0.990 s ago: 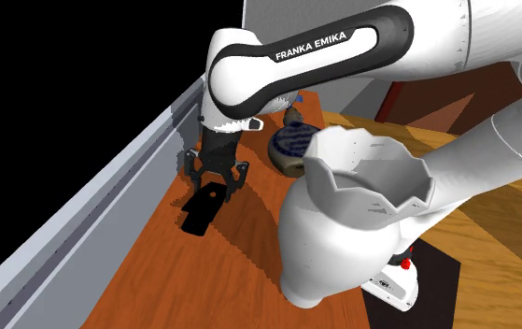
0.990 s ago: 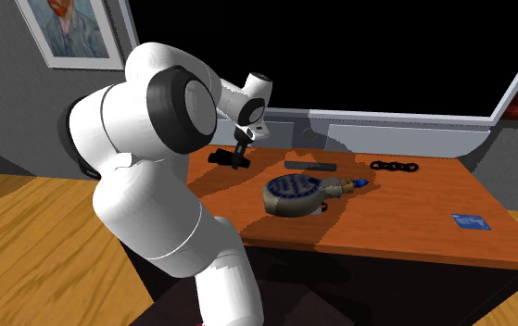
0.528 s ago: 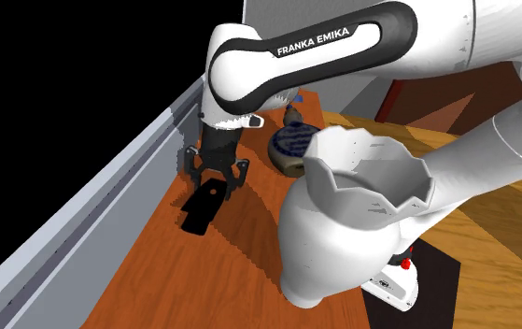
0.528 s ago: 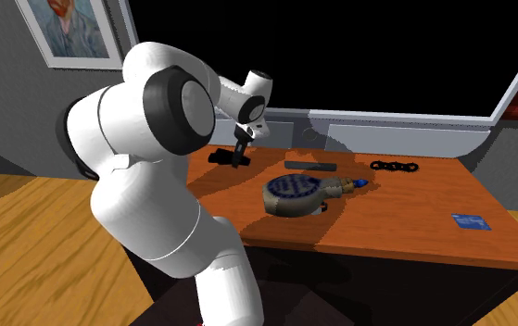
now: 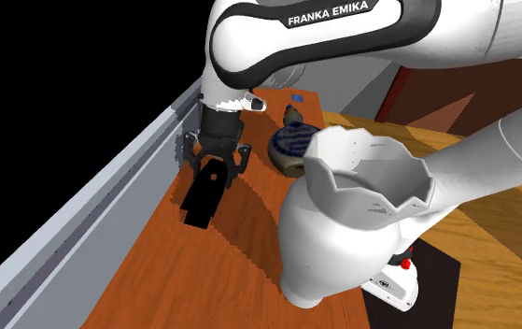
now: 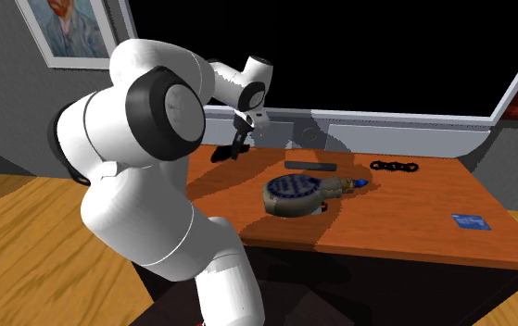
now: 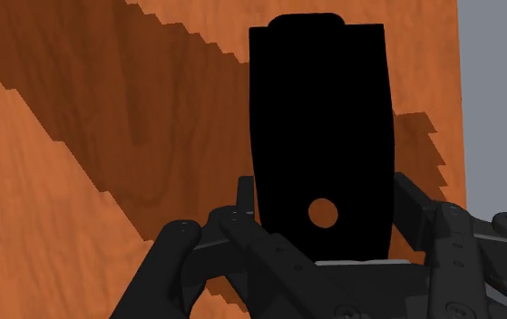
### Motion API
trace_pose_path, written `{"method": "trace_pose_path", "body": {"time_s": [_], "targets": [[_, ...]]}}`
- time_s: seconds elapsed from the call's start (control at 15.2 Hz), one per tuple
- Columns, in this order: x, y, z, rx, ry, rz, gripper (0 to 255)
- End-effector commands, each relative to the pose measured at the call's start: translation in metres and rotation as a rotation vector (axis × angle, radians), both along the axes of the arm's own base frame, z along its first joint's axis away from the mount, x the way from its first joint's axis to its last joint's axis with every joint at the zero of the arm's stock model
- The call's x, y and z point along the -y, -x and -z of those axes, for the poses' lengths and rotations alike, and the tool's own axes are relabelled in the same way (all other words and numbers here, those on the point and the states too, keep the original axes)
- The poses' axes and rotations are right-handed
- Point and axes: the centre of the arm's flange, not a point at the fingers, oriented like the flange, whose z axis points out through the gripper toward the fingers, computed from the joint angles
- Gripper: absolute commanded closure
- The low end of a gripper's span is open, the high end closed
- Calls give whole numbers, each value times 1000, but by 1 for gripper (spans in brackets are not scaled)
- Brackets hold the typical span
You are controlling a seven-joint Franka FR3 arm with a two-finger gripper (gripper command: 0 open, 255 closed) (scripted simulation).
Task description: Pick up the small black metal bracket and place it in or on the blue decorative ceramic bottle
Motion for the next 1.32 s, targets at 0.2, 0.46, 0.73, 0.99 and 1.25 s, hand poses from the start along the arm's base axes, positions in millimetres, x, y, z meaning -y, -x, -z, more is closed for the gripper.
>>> {"method": "trace_pose_path", "body": {"time_s": [0.2, 0.46, 0.73, 0.99, 1.25], "targets": [[0, 0, -28, 0, 0, 0, 255], [0, 0, -49, 0, 0, 0, 255], [0, 0, -70, 0, 0, 0, 255], [0, 0, -91, 0, 0, 0, 255], [0, 0, -112, 0, 0, 0, 255]]}}
